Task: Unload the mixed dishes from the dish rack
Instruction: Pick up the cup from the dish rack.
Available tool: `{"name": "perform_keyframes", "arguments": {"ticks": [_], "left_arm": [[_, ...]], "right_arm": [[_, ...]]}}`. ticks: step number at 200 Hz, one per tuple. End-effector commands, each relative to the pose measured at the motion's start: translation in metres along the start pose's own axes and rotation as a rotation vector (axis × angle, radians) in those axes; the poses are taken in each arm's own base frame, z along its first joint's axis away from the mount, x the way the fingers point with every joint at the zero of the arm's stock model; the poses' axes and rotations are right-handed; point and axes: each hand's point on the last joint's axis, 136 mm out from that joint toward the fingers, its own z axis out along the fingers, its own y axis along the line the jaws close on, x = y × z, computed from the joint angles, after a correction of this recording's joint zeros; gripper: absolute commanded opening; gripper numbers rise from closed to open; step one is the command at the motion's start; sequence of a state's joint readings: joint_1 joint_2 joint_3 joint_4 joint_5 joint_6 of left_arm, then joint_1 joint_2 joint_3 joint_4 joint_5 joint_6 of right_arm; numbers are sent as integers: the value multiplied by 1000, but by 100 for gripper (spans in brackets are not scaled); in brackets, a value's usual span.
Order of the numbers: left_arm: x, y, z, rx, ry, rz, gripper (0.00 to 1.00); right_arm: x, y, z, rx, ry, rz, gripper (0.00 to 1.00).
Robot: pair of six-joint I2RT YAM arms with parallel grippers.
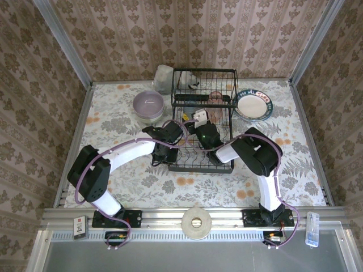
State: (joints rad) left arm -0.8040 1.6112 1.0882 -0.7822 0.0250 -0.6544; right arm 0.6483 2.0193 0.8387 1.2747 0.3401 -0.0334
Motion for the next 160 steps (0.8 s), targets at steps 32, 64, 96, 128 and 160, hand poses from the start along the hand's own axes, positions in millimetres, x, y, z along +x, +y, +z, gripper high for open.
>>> {"name": "perform_keyframes", "arguments": {"ticks": [32, 64, 96, 128, 160], "left_arm": [[-8, -15, 5, 33, -18, 106, 0], [-15, -16, -1, 36, -49, 131, 0], [-19, -17, -8, 39, -79, 153, 3], [-20, -14, -19, 33, -109, 174, 11], [-23, -13, -28, 38, -150, 189, 22]], "right_arm": [[-39, 17, -30, -66, -67, 53, 55], [-37, 13, -48, -69, -38, 65, 53], [-39, 0, -66, -36, -3, 70, 52], [-47, -10, -81, -14, 33, 73, 52], [-52, -17, -94, -3, 46, 74, 52]]}}
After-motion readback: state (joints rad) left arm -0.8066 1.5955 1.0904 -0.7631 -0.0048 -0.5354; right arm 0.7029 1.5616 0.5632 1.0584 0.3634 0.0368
